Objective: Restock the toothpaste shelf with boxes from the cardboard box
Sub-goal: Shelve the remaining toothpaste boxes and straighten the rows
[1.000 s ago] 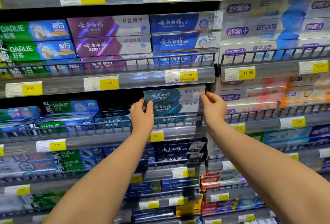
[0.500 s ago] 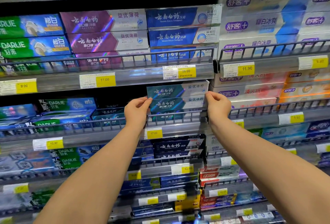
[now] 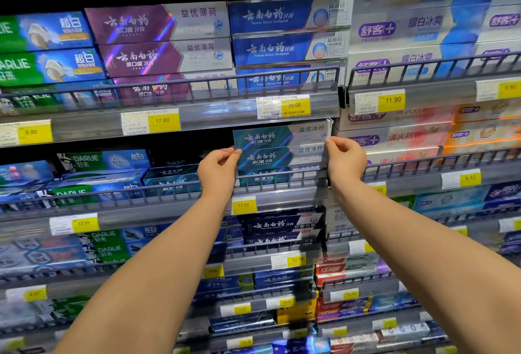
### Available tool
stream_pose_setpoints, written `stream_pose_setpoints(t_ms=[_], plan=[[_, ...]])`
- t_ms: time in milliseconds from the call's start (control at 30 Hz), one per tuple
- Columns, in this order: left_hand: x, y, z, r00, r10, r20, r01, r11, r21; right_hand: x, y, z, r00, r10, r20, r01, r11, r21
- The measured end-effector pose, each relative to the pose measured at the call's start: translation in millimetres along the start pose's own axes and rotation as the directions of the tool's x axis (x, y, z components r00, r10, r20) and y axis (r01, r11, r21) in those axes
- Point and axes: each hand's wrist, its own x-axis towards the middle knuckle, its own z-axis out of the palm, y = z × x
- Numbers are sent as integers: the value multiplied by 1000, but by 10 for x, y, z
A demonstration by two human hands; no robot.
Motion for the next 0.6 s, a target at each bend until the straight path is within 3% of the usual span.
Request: stream_pose_setpoints(t_ms=[133, 300, 400, 600], plan=[[7, -1, -1, 1000, -13, 0, 13, 1000, -16, 3, 12, 12, 1000, -3, -4, 3, 1000, 14], [-126, -78, 22, 992, -129, -14, 122, 967, -223, -75, 94, 6, 998, -20, -64, 25, 996, 82], [-372, -223, 75, 991, -130, -21, 123, 970, -209, -169, 329, -103, 997, -8, -75, 14, 997, 75], [-1289, -709, 499, 954, -289, 80, 294, 953, -73, -483, 1223, -603, 990, 88, 113, -80, 994, -76]])
